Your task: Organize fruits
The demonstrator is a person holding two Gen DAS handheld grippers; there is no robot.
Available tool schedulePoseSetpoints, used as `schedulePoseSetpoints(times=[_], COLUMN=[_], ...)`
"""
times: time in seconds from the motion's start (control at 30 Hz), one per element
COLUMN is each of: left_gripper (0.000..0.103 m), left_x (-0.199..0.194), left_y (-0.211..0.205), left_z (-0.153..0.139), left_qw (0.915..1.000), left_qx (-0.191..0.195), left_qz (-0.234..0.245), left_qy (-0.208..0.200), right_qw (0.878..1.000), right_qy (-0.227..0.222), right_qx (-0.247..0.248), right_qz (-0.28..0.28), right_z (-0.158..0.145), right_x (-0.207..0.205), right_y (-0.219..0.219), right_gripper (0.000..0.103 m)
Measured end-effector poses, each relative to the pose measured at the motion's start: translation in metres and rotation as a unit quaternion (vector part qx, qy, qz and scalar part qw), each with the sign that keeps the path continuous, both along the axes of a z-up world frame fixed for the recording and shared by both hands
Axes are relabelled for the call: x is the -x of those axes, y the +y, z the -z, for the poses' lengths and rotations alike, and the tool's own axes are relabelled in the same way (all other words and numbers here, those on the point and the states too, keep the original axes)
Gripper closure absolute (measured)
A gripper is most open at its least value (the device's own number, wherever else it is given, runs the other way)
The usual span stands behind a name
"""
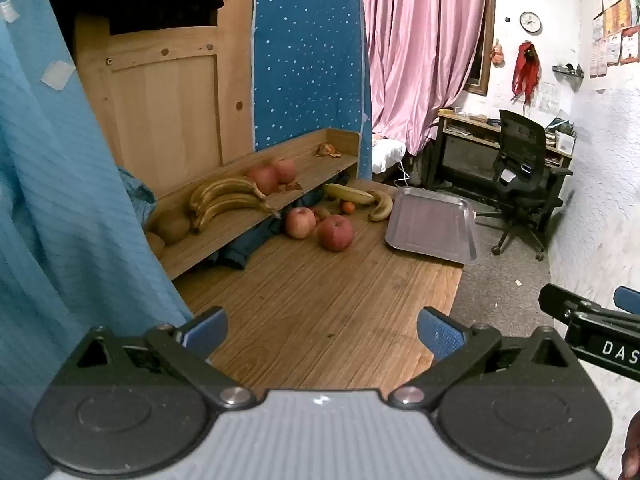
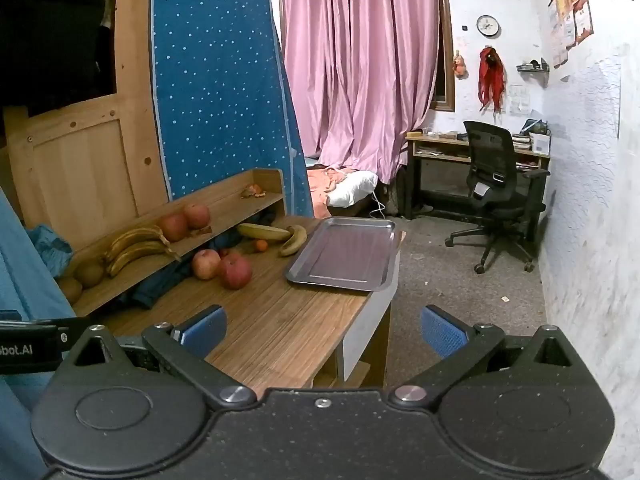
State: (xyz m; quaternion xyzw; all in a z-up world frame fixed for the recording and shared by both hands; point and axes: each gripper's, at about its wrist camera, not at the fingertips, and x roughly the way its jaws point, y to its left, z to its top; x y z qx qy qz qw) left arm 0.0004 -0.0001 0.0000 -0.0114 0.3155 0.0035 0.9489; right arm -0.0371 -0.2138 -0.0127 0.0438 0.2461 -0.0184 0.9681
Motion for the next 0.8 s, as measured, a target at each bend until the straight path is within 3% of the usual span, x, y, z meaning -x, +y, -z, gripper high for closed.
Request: schedulePoseSetpoints(times=[0.8], left_gripper=[0.000], left_x=[0.0004], left_y=[0.0039], left_z=[0.0043], left_qw=[1.0000], left_qx=[0.002], left_qz=[0.002], left_qy=[0.002], right_qw=[1.000], right_qy=[0.005], right_qx=[0.003], right_qz=[0.000], right_z=[0.0044], right_x=[0.0000], right_y=[0.0011], right_gripper=[0.001])
